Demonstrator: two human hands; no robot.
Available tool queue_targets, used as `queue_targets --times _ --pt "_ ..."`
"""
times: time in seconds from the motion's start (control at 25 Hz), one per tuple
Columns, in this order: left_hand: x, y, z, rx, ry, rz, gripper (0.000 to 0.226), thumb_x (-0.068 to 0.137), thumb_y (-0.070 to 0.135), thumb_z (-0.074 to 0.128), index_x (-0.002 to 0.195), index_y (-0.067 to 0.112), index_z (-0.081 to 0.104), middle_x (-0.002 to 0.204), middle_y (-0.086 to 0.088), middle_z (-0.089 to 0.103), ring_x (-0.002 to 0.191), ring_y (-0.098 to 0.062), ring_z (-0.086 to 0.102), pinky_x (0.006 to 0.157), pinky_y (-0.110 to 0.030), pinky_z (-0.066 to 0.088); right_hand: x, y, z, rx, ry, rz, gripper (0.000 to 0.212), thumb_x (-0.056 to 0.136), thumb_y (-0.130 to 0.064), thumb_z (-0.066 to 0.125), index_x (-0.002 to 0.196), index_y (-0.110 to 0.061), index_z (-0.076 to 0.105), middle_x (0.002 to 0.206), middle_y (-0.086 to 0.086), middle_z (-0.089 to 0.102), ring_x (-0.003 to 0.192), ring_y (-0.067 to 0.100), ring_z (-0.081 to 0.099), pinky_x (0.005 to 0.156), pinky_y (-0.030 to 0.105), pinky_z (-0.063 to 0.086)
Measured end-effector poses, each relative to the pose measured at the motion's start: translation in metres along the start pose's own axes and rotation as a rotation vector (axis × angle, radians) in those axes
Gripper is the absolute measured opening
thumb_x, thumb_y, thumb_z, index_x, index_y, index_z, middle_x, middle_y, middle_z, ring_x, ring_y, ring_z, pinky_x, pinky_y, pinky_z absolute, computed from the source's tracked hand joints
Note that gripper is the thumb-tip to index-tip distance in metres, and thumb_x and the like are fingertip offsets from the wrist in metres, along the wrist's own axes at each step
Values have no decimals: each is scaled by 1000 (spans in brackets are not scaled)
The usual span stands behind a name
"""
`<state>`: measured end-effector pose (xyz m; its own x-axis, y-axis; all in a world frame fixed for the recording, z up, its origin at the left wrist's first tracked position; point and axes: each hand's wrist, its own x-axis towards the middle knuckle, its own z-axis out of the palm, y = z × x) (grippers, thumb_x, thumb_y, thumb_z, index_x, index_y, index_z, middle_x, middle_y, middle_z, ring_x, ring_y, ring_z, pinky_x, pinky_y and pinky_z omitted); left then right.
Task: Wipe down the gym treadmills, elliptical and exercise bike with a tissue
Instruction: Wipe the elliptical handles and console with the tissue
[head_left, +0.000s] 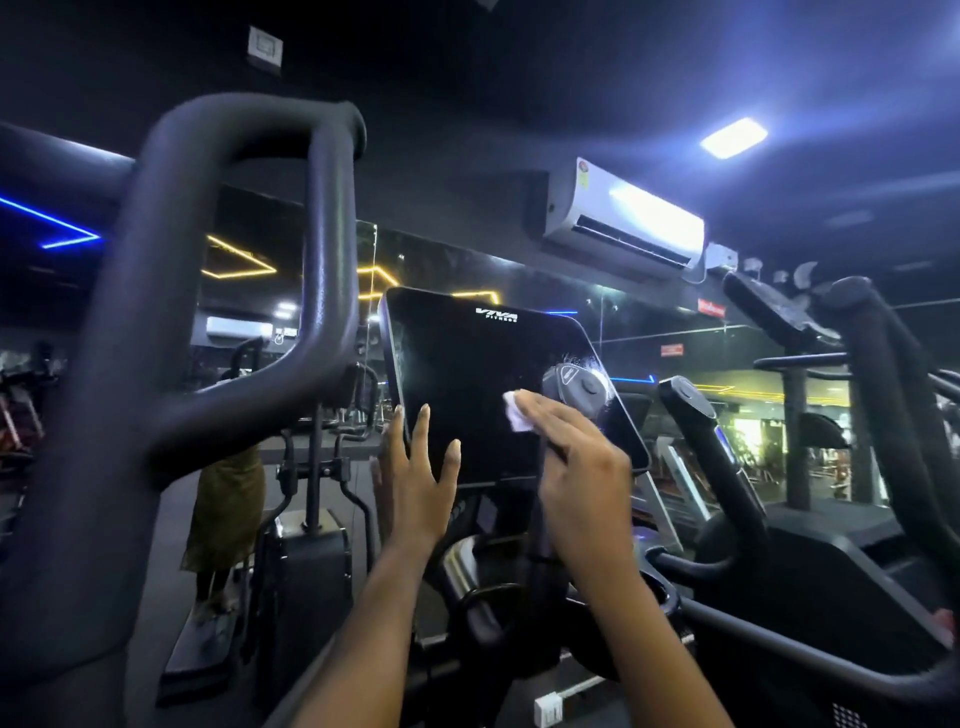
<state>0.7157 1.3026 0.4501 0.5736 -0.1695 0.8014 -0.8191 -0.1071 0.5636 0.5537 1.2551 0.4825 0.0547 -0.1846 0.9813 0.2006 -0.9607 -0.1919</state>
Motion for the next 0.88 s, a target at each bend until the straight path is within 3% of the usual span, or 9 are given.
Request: queue_targets --times 0.08,0.2,0.36,0.48,0.56,0.68,0.72,0.8,0.88 --pt "-1 4 4 91 32 141 78 83 63 22 147 20 34 157 -8 19 146 -25 10 117 -54 12 -7 -4 -43 -13 98 -49 37 82 -2 47 111 -9 68 110 -11 61 105 -10 50 93 -1 32" --pt "4 7 9 252 37 269 77 84 60 17 146 20 35 155 -8 26 146 -26 15 119 -49 7 -13 42 -69 -34 193 113 46 81 17 52 113 -13 67 110 -11 63 103 0 58 94 5 38" --pt "12 -14 21 319 75 226 81 86 67 14 147 18 33 156 -11 23 146 -22 2 117 -47 1 -23 102 -42 -22 57 384 49 84 14 53 115 -21 64 111 -1 67 94 2 61 82 2 38" --pt "14 -23 31 381 119 227 79 93 65 8 142 12 42 150 -14 36 144 -26 10 116 -47 13 -6 127 1 1 -108 435 27 88 -3 59 99 -24 73 93 0 73 84 -13 53 66 -1 37" --pt "13 -22 33 430 164 238 75 96 60 12 139 9 47 144 -14 45 142 -30 20 114 -45 17 11 130 17 -23 -113 384 23 83 -16 58 61 -23 58 58 -13 60 62 -12 49 53 9 32" --pt "15 -27 37 462 236 286 71 97 56 16 137 6 49 142 -13 48 141 -32 23 111 -45 21 30 113 20 -5 -239 263 56 53 -69 69 61 -24 38 42 -17 44 46 -7 37 48 13 33" --pt "16 -29 38 457 247 292 70 98 55 17 137 6 49 142 -12 48 141 -32 23 112 -45 21 34 133 32 -64 -309 177 54 55 -65 73 66 -20 44 45 -18 51 45 -8 44 48 10 38" --pt "15 -32 40 445 264 306 66 97 52 24 136 7 50 143 -10 47 142 -31 22 113 -44 20 40 146 43 165 -576 175 2 88 -17 59 87 -15 60 67 -18 68 62 -16 57 64 8 46" --pt "14 -30 40 438 277 310 61 94 49 33 134 7 52 143 -11 47 142 -31 22 114 -43 19 37 159 39 214 -582 157 34 92 7 44 110 -16 62 99 -14 69 92 -12 59 88 24 49"
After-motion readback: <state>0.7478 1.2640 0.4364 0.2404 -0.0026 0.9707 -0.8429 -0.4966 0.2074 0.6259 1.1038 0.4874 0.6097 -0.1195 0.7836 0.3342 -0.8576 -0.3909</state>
